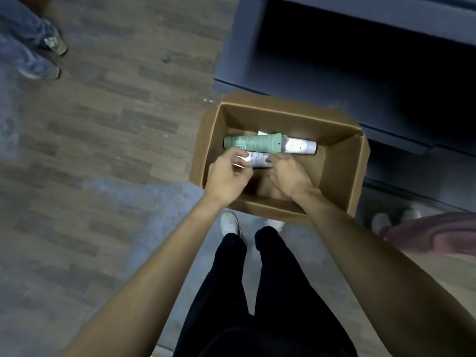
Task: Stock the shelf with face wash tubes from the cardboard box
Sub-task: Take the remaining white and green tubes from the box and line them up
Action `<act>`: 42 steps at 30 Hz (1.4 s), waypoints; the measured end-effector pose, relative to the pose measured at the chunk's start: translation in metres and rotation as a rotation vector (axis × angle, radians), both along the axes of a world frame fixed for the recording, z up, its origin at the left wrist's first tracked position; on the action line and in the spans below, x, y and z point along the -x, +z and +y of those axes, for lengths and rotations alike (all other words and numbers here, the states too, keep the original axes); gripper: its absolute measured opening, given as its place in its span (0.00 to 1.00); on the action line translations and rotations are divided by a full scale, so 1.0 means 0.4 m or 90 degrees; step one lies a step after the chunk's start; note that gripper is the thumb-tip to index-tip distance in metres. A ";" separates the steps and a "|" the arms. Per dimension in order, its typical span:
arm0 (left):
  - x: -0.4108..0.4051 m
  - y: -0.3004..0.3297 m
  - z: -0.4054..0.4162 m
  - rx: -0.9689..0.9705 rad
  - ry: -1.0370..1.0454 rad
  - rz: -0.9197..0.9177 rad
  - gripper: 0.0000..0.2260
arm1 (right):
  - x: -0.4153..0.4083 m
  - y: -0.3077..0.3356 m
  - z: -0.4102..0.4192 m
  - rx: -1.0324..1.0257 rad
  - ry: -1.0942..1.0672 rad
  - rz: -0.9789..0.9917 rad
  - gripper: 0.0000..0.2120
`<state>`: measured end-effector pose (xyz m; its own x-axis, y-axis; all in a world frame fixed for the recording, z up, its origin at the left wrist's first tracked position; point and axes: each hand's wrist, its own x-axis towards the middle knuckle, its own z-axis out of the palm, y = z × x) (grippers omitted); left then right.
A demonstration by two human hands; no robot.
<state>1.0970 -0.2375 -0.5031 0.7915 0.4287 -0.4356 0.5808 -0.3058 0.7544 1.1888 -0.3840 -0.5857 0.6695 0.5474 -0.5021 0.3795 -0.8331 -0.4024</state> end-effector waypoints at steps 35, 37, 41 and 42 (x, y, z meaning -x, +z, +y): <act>-0.136 0.177 0.095 0.257 -0.093 -0.132 0.18 | -0.048 0.353 -0.034 -0.491 -0.307 0.173 0.09; -0.161 0.236 0.090 0.317 -0.116 -0.164 0.16 | -0.047 0.410 -0.030 -0.516 -0.293 0.179 0.10; -0.189 0.334 0.087 0.332 -0.128 -0.221 0.13 | -0.050 0.494 -0.028 -0.549 -0.307 0.213 0.10; -0.194 0.356 0.085 0.320 -0.125 -0.234 0.12 | -0.050 0.515 -0.028 -0.566 -0.326 0.223 0.11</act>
